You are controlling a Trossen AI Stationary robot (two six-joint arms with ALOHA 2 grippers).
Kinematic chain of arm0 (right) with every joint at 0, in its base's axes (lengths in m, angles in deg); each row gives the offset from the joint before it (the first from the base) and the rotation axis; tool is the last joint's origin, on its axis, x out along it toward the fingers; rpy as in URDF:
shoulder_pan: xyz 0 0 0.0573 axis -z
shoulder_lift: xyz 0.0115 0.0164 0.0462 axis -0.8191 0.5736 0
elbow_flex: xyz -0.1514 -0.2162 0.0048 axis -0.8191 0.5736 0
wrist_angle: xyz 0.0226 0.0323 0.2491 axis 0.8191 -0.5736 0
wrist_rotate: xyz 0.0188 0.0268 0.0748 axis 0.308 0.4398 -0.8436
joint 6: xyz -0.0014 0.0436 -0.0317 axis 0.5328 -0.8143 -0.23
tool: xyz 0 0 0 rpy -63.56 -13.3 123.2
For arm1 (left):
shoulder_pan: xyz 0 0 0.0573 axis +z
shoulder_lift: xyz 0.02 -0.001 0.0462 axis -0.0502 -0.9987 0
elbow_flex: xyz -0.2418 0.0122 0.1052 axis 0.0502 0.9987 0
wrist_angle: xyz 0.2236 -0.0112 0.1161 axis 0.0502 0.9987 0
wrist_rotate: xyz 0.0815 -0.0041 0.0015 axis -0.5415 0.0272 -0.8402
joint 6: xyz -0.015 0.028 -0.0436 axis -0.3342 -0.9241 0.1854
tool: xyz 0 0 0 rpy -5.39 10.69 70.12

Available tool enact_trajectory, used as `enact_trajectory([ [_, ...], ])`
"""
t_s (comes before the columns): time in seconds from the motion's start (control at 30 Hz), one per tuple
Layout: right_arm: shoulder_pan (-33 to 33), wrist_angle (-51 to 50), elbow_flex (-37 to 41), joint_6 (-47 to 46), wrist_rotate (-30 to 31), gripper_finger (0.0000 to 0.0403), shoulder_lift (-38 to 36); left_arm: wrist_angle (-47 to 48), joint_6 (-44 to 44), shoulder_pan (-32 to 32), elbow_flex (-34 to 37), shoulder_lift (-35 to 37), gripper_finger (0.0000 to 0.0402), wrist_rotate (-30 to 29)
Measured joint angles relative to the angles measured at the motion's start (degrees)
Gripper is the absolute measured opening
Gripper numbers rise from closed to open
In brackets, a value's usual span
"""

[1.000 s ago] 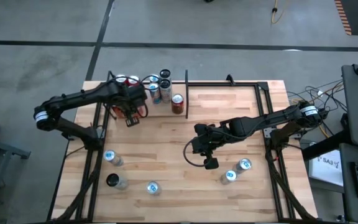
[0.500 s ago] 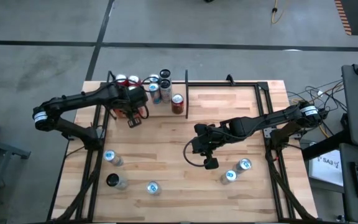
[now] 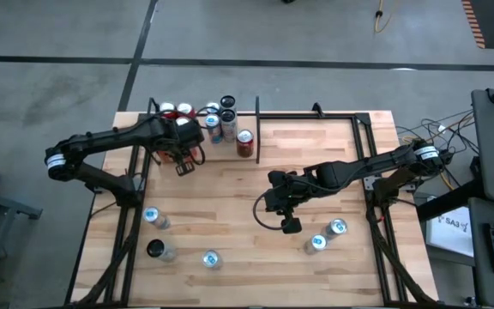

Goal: Place canned beverage on shelf
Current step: Put the red soda can on the shelf aligned with the other red soda can, then put the blue soda can on the shelf aligned with the other blue soda can

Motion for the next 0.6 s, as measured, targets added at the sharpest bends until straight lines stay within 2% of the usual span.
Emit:
enact_trajectory([
  [0.2, -0.02, -2.45, -1.12, -6.23, -0.08, 0.0009, -0.98, -0.75, 1.98, -0.89, 0.00, 2.91, 0.0000, 3.37],
  [0.3, -0.01, -5.79, -3.86, -11.59, -0.05, 0.0009, -1.17, -4.54, 3.16, -3.21, 0.00, 5.98, 0.0000, 4.47],
  [0.6, -0.19, -14.78, -10.80, -23.88, -0.09, 0.0009, -0.28, -31.53, 2.47, -19.44, 4.09, 16.44, 0.0000, 4.06],
])
